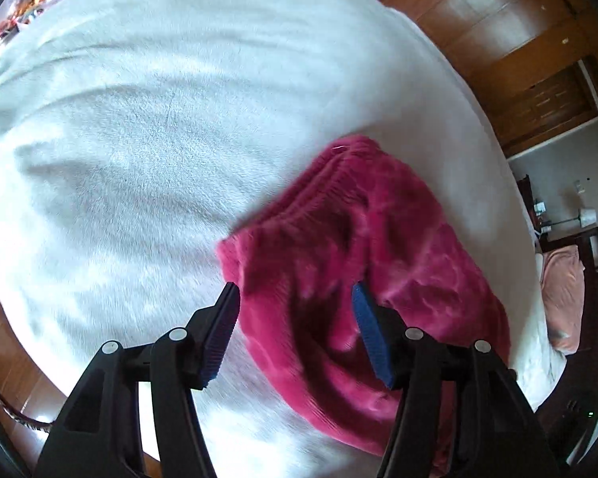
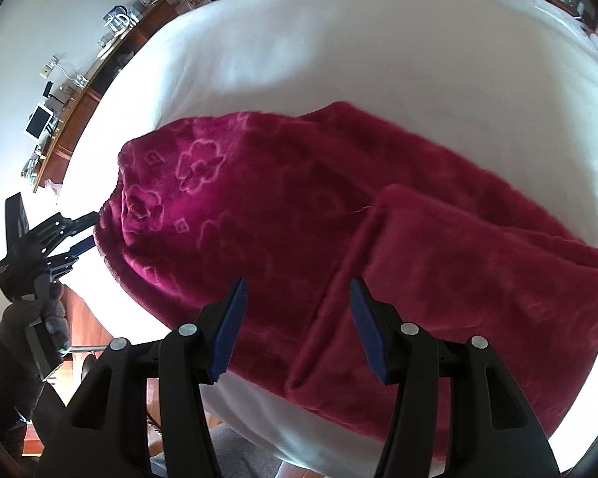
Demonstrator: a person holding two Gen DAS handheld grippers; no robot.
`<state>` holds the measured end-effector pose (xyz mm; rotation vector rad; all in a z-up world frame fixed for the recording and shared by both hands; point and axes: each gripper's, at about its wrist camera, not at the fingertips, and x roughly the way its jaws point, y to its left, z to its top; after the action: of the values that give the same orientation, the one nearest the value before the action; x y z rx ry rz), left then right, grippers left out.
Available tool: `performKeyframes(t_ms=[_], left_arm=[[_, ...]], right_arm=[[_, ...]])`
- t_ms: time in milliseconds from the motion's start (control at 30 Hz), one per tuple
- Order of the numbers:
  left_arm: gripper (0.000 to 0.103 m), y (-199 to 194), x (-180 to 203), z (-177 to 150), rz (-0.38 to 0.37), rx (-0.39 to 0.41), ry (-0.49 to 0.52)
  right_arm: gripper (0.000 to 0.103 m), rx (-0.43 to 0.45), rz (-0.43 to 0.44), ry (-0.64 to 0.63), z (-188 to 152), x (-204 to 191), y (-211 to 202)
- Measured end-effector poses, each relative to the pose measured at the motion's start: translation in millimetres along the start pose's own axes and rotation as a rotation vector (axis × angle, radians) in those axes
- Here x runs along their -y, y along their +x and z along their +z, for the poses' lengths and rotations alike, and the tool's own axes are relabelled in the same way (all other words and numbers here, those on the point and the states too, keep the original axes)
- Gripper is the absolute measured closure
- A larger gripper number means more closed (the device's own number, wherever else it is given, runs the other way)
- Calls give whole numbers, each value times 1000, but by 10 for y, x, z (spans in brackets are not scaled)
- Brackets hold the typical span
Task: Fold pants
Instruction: 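Grasp the waistband end with the left tool and lift it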
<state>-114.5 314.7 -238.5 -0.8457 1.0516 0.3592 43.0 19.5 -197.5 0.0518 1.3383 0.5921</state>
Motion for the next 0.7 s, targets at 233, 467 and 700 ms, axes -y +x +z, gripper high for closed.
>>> performKeyframes(t_ms=[233, 467, 700], left_arm=[[44, 351, -140, 126, -40, -66, -9], [26, 504, -253, 146, -19, -74, -26], [23, 668, -220, 164, -60, -110, -56]], right_arm=[[48, -16, -24, -6, -2, -231, 56], [38, -21, -53, 15, -13, -262, 72], [38, -23, -58, 3, -12, -328, 65]])
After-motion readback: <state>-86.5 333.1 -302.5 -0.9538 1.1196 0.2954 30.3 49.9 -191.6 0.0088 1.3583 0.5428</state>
